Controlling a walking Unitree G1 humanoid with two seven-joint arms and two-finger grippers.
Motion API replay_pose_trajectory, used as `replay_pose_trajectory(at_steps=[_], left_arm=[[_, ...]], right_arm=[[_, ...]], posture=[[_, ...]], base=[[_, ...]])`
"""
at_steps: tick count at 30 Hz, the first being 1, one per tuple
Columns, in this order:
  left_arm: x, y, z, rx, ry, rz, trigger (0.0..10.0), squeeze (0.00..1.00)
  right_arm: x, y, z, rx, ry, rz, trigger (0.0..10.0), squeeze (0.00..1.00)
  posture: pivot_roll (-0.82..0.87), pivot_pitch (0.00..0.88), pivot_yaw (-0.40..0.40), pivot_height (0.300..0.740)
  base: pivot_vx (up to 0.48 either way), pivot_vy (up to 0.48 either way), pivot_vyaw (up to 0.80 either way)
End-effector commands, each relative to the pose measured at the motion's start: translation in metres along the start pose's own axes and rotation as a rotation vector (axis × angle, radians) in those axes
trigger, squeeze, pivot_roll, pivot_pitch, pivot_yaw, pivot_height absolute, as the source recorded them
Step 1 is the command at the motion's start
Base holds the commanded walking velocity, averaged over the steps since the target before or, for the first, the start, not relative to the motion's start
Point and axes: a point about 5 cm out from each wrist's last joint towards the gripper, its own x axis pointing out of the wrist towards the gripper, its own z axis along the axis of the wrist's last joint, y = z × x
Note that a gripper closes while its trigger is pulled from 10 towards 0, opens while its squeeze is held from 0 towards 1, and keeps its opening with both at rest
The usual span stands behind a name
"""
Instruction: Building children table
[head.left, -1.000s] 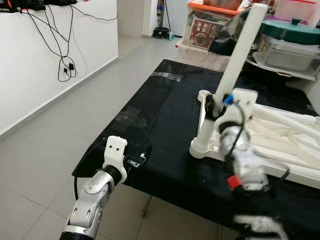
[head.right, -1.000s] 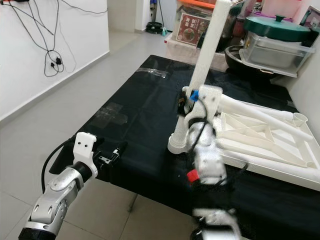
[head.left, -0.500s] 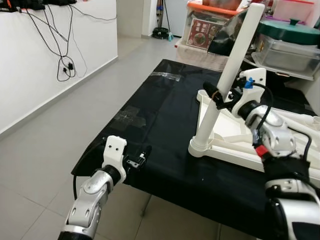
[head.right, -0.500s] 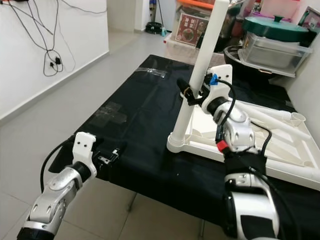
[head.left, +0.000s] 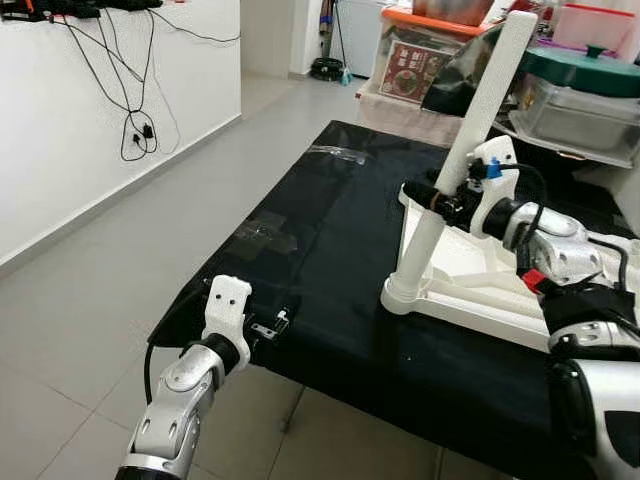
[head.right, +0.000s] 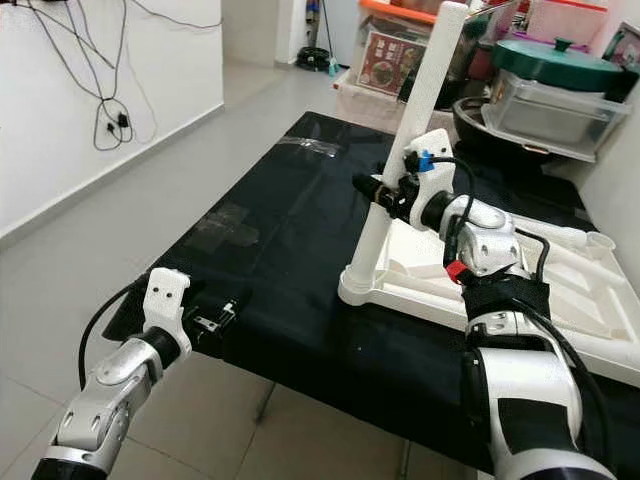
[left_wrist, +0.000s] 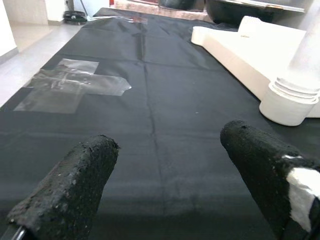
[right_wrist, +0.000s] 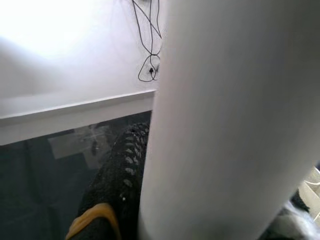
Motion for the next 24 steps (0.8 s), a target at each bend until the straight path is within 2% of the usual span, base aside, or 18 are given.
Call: replay_pose_trajectory(at_steps=[1,3,4,5,6,7,8,9,10,11,12,13,15,16,17,19,22,24], left_arm=[[0.0,-0.003,-0.005,0.003,0.014,-0.009,10.0,0.0],[0.0,-0.003,-0.004,0.004,0.015,-0.011,10.0,0.0],[0.001,-0.002,-0.004,0.006,0.015,-0.012,10.0,0.0],[0.001,-0.002,-0.004,0.006,0.015,-0.012,10.0,0.0],[0.0,-0.002,-0.005,0.006,0.017,-0.013,10.0,0.0],[0.0,-0.002,-0.005,0.006,0.018,-0.013,10.0,0.0],[0.0,-0.002,-0.005,0.006,0.018,-0.013,10.0,0.0],[-0.001,-0.003,-0.006,0.006,0.02,-0.013,10.0,0.0],[-0.001,-0.003,-0.006,0.005,0.021,-0.013,10.0,0.0],[-0.001,-0.004,-0.006,0.004,0.023,-0.015,10.0,0.0],[-0.001,-0.004,-0.006,0.004,0.023,-0.015,10.0,0.0],[0.0,-0.005,-0.006,0.003,0.023,-0.017,10.0,0.0],[0.0,-0.005,-0.006,0.003,0.023,-0.017,10.0,0.0],[0.0,-0.005,-0.006,0.002,0.023,-0.018,10.0,0.0],[0.0,-0.005,-0.006,0.002,0.023,-0.018,10.0,0.0],[0.0,-0.004,-0.006,0.0,0.024,-0.014,10.0,0.0],[0.0,-0.004,-0.006,-0.001,0.025,-0.014,10.0,0.0],[0.0,-0.005,-0.006,-0.002,0.025,-0.016,10.0,0.0]], right_arm=[[-0.007,-0.01,0.003,-0.045,0.015,-0.044,0.0,0.0],[-0.006,-0.011,0.001,-0.033,0.007,-0.082,0.0,0.0],[-0.004,-0.013,-0.002,-0.009,0.002,-0.178,0.0,0.0],[-0.004,-0.013,-0.002,-0.009,0.002,-0.178,0.0,0.0],[-0.002,-0.017,-0.006,0.033,-0.029,-0.39,0.0,0.0],[-0.003,-0.019,-0.009,0.066,-0.046,-0.54,0.0,0.0],[-0.003,-0.019,-0.009,0.066,-0.046,-0.54,0.0,0.0],[-0.004,-0.017,-0.015,0.103,-0.061,-0.657,0.0,0.0],[-0.005,-0.015,-0.019,0.124,-0.069,-0.715,0.0,0.0],[-0.004,-0.003,-0.029,0.115,-0.062,-0.777,0.0,0.0],[-0.004,-0.003,-0.029,0.115,-0.062,-0.777,0.0,0.0],[-0.004,0.016,-0.043,0.15,-0.05,-0.837,0.0,0.0],[-0.004,0.016,-0.043,0.15,-0.05,-0.837,0.0,0.0],[-0.005,0.035,-0.051,0.177,-0.04,-0.883,0.0,0.0],[-0.005,0.035,-0.051,0.177,-0.04,-0.883,0.0,0.0],[-0.001,0.067,-0.054,0.22,-0.058,-0.927,0.0,0.0],[0.0,0.07,-0.053,0.224,-0.06,-0.934,0.0,0.0],[0.008,0.076,-0.042,0.239,-0.083,-0.921,0.0,0.0]], posture=[[0.01,0.0,-0.153,0.74],[0.01,0.0,-0.153,0.74],[0.01,0.0,-0.151,0.74],[0.01,0.0,-0.151,0.74],[0.0,0.0,-0.148,0.74],[0.0,0.0,-0.148,0.74],[0.0,0.0,-0.148,0.74],[0.0,0.0,-0.146,0.74],[0.0,0.0,-0.146,0.74],[0.0,0.0,-0.144,0.74],[0.0,0.0,-0.144,0.74],[0.01,0.0,-0.148,0.74],[0.01,0.0,-0.148,0.74],[0.0,0.0,-0.146,0.74],[0.0,0.0,-0.146,0.74],[0.0,0.0,-0.143,0.74],[0.0,0.0,-0.143,0.74],[0.0,0.0,-0.15,0.74]], base=[[0.0,0.0,0.0],[0.0,0.0,0.0],[0.0,0.0,0.0],[0.0,0.0,0.0],[0.0,0.0,0.0],[0.0,0.0,0.0],[0.0,0.0,0.0],[0.0,0.0,0.0],[0.0,0.0,0.0],[0.0,0.0,0.0],[0.0,0.0,0.0],[0.0,0.0,0.0],[0.0,0.0,0.0],[0.0,0.0,0.0],[0.0,0.0,0.0],[0.0,0.0,0.0],[0.0,0.0,0.0],[0.0,0.0,0.0]])
